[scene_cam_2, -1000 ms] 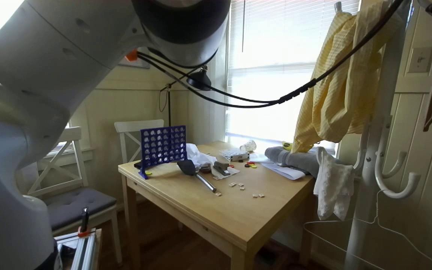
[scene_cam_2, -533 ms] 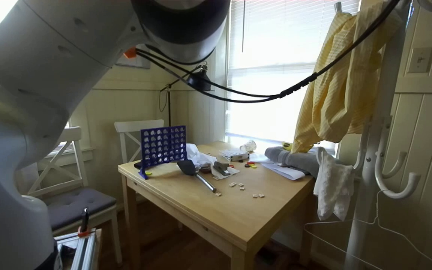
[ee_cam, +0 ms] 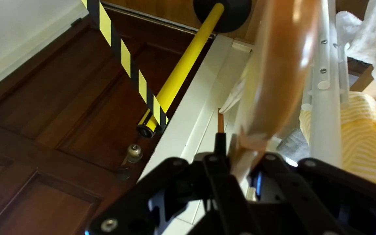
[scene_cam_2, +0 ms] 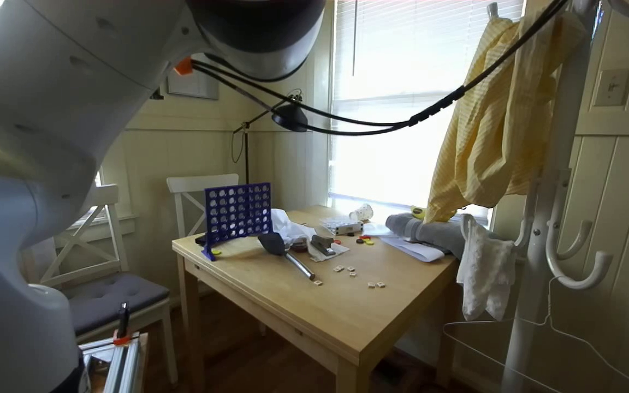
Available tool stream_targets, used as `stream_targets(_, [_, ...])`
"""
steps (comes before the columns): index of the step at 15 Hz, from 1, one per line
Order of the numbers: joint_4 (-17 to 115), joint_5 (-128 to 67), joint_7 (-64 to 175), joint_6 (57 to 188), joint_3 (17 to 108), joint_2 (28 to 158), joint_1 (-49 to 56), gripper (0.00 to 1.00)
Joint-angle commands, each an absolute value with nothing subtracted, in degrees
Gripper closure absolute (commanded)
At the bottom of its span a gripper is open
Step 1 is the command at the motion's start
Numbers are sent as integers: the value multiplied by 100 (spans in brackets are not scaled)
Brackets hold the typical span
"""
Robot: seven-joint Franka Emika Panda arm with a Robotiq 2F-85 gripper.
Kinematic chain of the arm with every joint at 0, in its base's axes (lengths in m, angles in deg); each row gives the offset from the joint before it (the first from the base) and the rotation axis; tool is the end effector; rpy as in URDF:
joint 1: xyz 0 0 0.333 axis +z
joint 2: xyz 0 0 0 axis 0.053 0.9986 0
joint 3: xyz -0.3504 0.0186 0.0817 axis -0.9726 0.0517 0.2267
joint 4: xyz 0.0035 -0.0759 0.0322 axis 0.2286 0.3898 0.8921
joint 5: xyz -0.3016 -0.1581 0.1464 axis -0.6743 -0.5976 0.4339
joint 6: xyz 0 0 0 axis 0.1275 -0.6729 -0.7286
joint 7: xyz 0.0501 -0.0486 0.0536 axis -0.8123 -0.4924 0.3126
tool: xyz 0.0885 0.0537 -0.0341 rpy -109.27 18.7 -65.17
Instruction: Move the brown hanger to the hook at the back.
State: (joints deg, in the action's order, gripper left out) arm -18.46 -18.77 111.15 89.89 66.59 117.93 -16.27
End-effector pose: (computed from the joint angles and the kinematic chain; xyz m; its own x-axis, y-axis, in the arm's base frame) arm 0.6949 -0.2273 0.7358 0.6757 0.5602 0.4792 0.4285 -0.8274 0.3630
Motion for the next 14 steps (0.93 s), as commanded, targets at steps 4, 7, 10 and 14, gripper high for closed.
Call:
stream_targets(4, [-1821,-1679,11147,8932,6963,11754,-2003,96])
stream_targets(7, [-1823,-1550,11420,8824,7149,11764,-2165,96])
stream_targets(10, [-1814,-1449,11638,8531,7273,11779,-2243,96])
stream_targets(14, [-1835,-1367,11759,8492,7323,11784,-2323,96])
